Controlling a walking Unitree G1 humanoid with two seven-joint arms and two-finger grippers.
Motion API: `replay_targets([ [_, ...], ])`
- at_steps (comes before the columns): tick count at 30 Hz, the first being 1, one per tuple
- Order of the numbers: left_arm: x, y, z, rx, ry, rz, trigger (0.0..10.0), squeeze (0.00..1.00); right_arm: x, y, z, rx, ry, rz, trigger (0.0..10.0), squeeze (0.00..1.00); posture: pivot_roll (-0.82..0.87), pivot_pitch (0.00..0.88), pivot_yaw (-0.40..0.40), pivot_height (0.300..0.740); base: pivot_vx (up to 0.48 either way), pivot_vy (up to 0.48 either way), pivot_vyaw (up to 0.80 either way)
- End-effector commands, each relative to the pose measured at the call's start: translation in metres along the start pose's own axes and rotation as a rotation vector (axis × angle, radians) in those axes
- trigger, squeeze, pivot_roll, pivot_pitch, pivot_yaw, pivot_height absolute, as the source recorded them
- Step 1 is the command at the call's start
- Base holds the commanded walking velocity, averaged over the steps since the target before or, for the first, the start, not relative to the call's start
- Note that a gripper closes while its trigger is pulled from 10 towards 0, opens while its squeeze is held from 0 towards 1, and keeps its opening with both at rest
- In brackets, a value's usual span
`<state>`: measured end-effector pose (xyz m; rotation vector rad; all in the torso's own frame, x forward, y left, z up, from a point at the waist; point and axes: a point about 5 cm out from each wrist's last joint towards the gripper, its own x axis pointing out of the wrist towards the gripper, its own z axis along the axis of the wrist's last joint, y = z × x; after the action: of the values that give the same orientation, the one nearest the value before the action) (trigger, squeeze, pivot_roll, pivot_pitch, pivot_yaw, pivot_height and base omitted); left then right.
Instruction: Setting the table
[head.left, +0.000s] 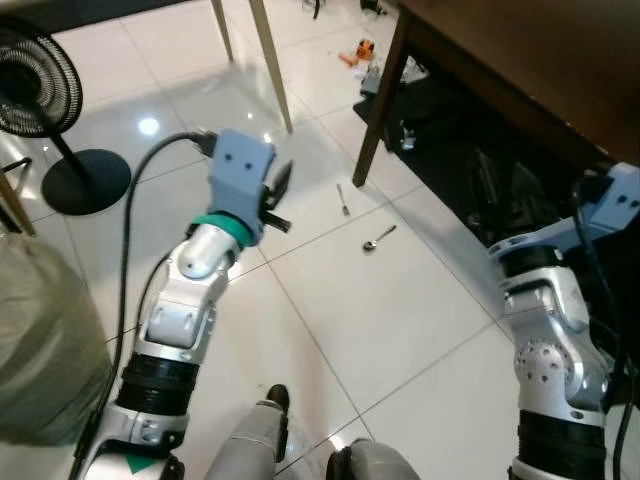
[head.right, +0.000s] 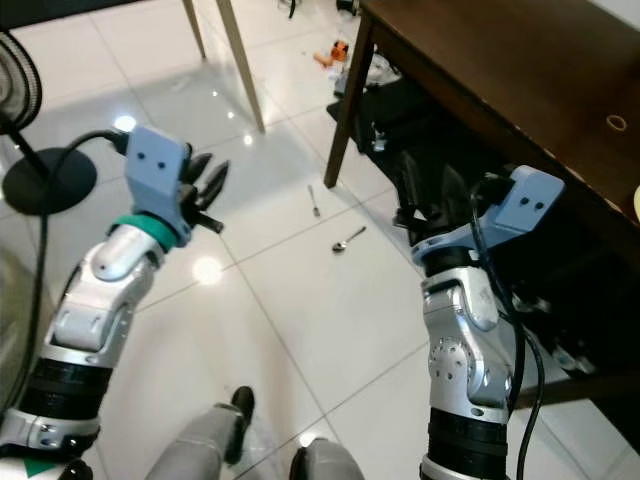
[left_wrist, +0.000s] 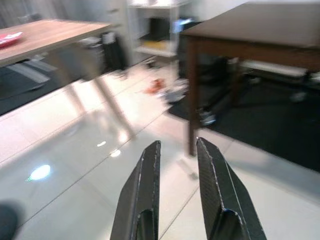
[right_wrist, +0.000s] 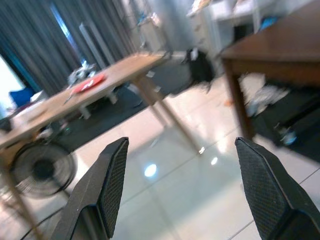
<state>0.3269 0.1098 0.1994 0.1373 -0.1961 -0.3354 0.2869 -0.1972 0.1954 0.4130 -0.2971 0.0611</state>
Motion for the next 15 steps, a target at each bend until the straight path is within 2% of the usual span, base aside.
replay_targets([
  [1, -0.0003, -0.0012, -0.0073, 0.001, 0.037, 0.002, 10.0, 0.00, -0.0011, -0.0013, -0.0014, 0.005, 0.008, -0.008, 10.0, 0.00, 0.11, 0.070, 0.013, 0.740, 0.000, 0.000, 0.77],
  [15, 0.0023, 0.0025, -0.0089, 0.006, 0.047, 0.044, 10.0, 0.00, -0.0016, -0.0013, -0.0022, 0.000, 0.014, -0.006, 10.0, 0.00, 0.11, 0.075, 0.013, 0.740, 0.000, 0.000, 0.77],
])
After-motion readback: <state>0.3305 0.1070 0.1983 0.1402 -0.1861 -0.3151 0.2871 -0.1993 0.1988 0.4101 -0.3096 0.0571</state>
